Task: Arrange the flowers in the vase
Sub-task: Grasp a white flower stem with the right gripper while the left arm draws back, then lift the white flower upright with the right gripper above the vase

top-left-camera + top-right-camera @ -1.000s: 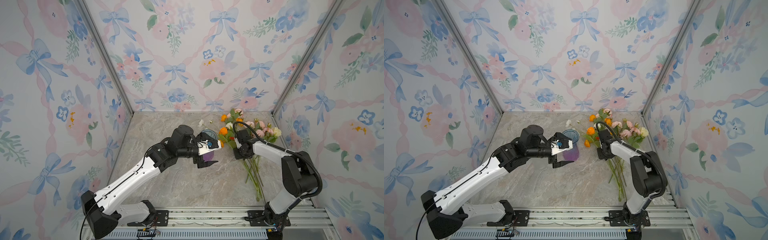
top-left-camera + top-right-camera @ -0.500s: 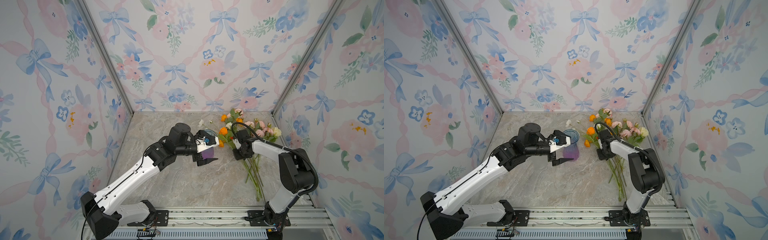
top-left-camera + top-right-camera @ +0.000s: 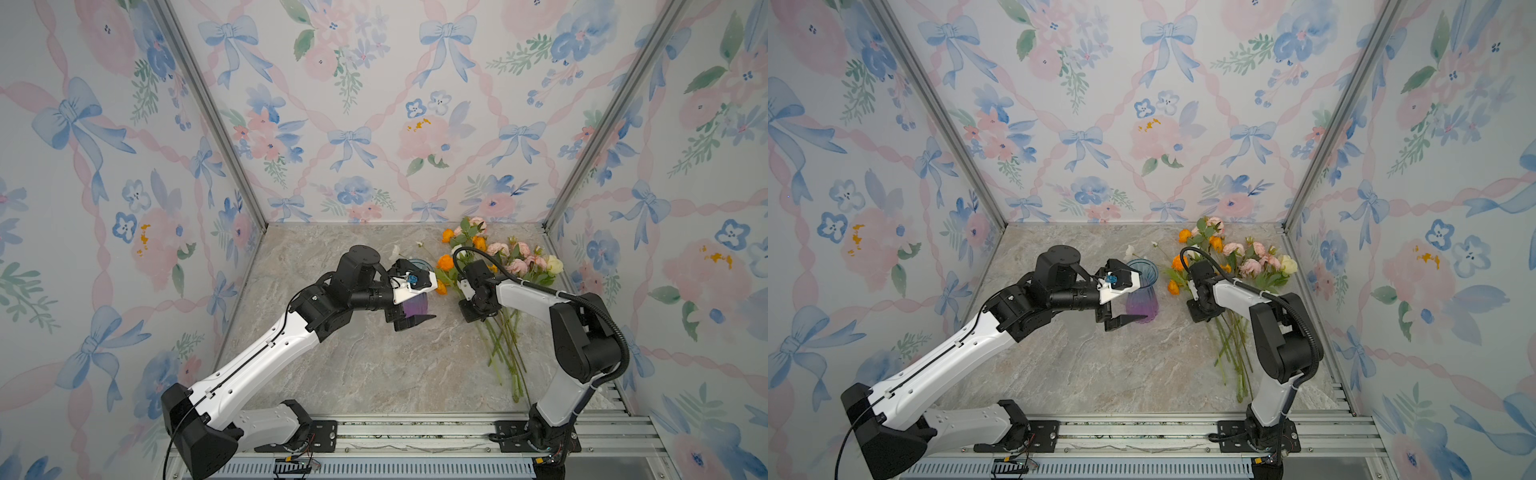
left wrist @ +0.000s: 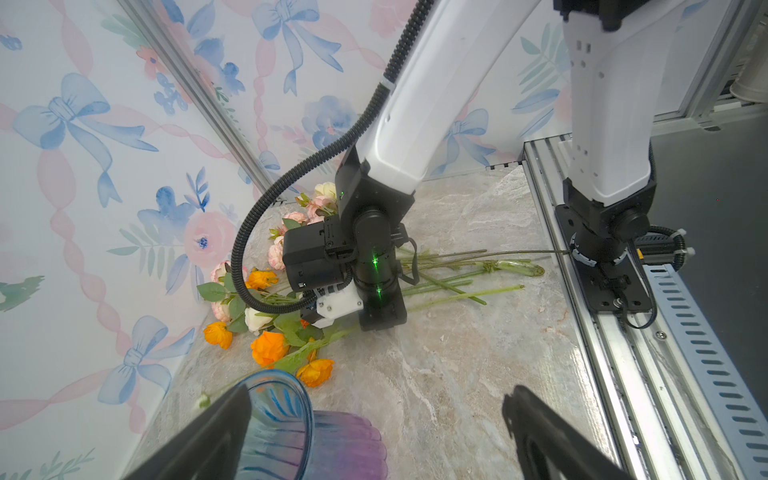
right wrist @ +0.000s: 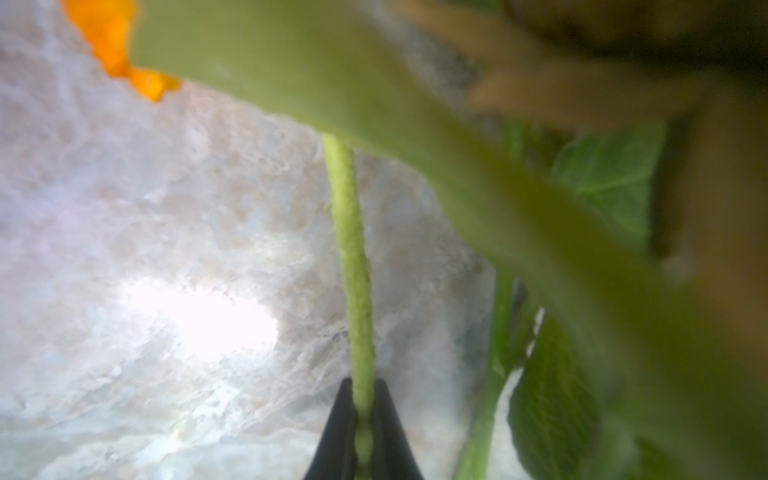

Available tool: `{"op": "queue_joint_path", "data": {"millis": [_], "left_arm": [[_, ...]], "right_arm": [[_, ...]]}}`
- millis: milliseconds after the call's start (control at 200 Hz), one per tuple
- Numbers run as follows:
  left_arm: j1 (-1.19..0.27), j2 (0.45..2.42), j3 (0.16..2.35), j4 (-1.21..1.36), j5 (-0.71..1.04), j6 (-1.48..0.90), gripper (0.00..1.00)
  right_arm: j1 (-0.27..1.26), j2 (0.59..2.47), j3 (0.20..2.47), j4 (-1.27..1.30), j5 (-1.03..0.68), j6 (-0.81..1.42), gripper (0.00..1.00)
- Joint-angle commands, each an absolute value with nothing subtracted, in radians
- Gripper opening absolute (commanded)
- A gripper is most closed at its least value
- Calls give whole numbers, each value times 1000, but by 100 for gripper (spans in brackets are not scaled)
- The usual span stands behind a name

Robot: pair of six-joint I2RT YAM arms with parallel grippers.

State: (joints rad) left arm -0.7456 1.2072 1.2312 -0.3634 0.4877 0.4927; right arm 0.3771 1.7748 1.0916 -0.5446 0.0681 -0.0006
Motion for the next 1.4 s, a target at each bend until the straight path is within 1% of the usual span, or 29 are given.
{"op": "queue_joint_path", "data": {"millis": [0,75,345,550,655,725,885,960,1060,1270,1390], "left_arm": [[-738,1186,1214,-348,497,483,98],[-738,1180,1211,-346,496,482,98],[-714,1138,1186,-313,499,483,98],[-668,1094,1165,-282,506,474,98],[-633,1056,1136,-243,508,459,98],[-605,1026,1106,-211,475,446,98],[-566,953,1022,-171,323,421,98],[-562,911,980,-148,282,410,98],[-547,856,915,-85,271,363,98],[-468,842,877,-39,338,309,98],[-438,859,882,-35,368,289,98]], "right_arm": [[394,1694,1096,-577,76,0,2],[394,1661,1095,-589,74,15,0],[393,1533,1138,-666,33,109,0],[364,1415,1145,-641,-60,193,0],[357,1333,1161,-611,-64,227,0],[363,1271,1175,-573,-64,236,0],[409,1166,1216,-434,-37,218,0],[440,1156,1258,-389,-29,191,0],[499,1160,1328,-335,-1,136,0],[609,1181,1375,-62,29,54,0],[630,1244,1452,5,15,52,0]]}}
